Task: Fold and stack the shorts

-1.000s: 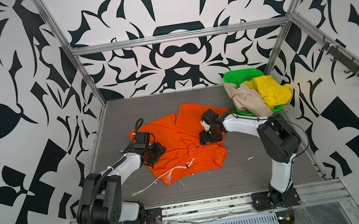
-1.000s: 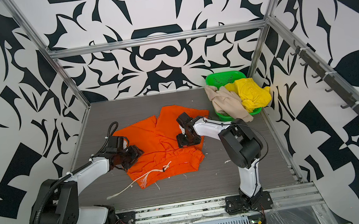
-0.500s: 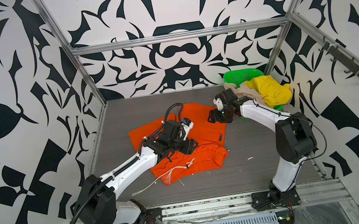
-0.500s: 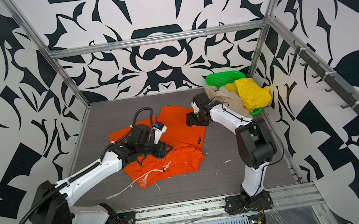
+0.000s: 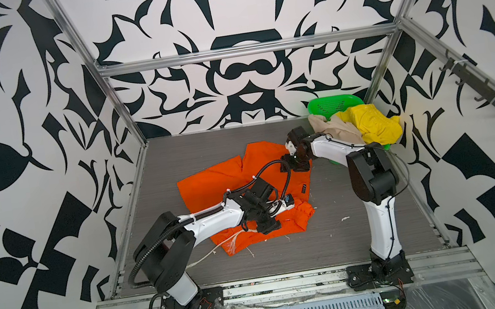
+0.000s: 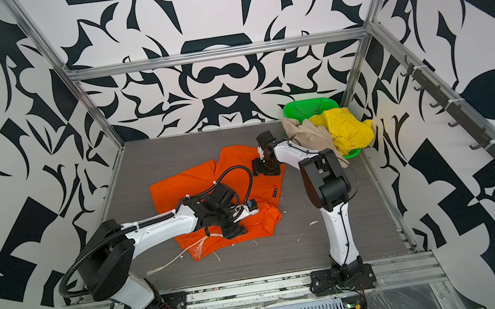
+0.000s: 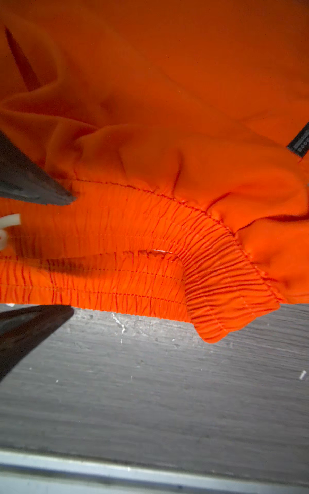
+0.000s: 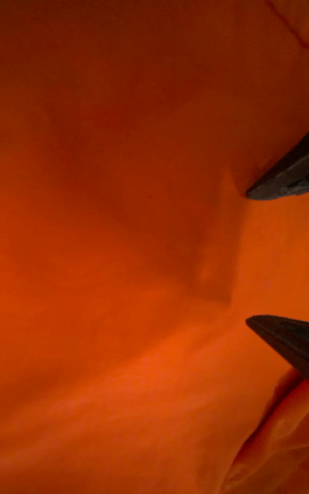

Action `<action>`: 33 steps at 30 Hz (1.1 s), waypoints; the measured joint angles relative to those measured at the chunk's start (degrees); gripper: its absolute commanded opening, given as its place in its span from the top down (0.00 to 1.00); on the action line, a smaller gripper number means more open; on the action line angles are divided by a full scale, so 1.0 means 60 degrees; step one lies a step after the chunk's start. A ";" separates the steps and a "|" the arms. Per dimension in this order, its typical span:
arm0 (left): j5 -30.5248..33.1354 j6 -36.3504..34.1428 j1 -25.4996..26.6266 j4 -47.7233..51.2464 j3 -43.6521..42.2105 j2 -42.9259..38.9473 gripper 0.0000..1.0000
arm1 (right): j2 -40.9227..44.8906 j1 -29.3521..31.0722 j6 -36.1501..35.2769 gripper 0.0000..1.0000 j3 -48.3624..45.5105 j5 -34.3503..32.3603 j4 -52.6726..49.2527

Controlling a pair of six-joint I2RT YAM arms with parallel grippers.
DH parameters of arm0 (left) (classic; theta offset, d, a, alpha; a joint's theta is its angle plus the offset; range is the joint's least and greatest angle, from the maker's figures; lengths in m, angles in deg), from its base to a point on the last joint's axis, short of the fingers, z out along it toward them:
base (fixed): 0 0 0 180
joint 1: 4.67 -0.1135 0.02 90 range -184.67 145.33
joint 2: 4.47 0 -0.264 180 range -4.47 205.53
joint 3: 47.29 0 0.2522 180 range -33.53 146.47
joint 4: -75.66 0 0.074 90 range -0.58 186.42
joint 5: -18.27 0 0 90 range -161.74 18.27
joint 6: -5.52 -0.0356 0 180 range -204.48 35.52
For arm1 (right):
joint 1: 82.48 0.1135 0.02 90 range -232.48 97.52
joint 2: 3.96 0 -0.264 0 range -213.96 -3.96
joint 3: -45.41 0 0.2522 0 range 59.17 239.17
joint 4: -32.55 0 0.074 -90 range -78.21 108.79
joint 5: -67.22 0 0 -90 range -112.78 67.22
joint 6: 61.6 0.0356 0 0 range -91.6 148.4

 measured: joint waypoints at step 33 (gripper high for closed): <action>-0.1585 -0.0058 0.0499 0.1279 -0.0532 -0.1577 0.45 | -0.1603 -0.0007 -0.0047 0.30 0.2619 0.0058 -0.0477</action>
